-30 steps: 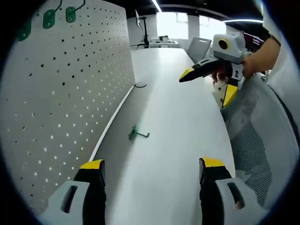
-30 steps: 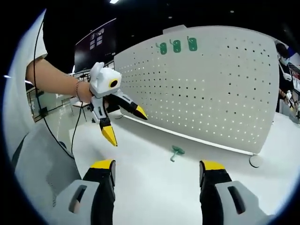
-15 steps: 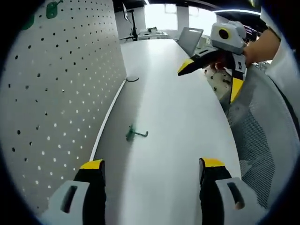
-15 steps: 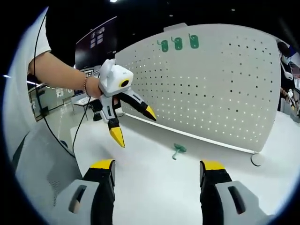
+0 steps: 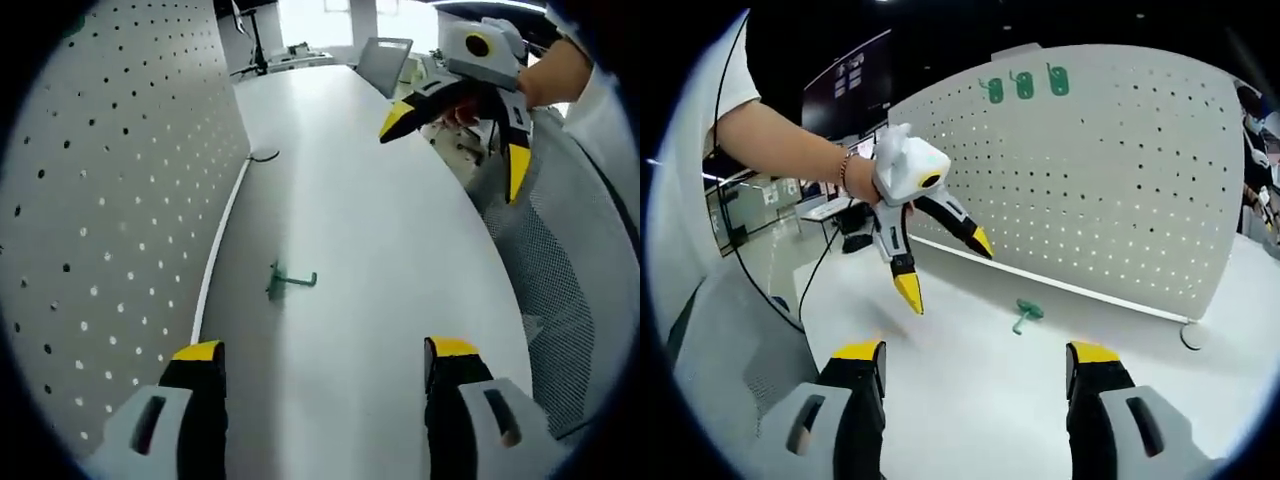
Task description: Insert the hook assembly into the mounting plate slot until the hook locks in place.
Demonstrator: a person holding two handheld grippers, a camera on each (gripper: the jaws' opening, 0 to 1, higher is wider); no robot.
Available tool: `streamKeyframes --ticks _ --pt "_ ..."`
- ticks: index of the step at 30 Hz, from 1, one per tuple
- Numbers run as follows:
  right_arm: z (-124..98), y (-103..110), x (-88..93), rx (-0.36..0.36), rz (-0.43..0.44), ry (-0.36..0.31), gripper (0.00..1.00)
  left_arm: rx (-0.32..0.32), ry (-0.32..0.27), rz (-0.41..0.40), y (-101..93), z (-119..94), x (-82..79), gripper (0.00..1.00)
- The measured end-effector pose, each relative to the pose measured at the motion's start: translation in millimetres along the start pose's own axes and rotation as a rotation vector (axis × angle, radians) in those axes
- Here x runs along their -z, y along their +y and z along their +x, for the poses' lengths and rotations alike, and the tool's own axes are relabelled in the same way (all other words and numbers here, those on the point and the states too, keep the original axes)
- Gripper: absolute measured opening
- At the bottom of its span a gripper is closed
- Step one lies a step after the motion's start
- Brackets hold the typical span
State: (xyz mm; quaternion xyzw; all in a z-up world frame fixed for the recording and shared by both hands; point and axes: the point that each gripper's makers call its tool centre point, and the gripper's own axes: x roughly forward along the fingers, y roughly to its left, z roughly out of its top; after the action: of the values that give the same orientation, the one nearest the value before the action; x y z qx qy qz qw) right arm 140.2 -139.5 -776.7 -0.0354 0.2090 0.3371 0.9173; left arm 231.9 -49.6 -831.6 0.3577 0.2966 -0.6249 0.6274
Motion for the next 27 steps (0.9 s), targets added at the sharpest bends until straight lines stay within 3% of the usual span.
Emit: streamKeyframes --ticks 27 --pt "1.5 -0.1 5.8 -0.006 0.021 0.019 0.71 0.076 0.096 0.128 18.6 30.5 -6.6 0.83"
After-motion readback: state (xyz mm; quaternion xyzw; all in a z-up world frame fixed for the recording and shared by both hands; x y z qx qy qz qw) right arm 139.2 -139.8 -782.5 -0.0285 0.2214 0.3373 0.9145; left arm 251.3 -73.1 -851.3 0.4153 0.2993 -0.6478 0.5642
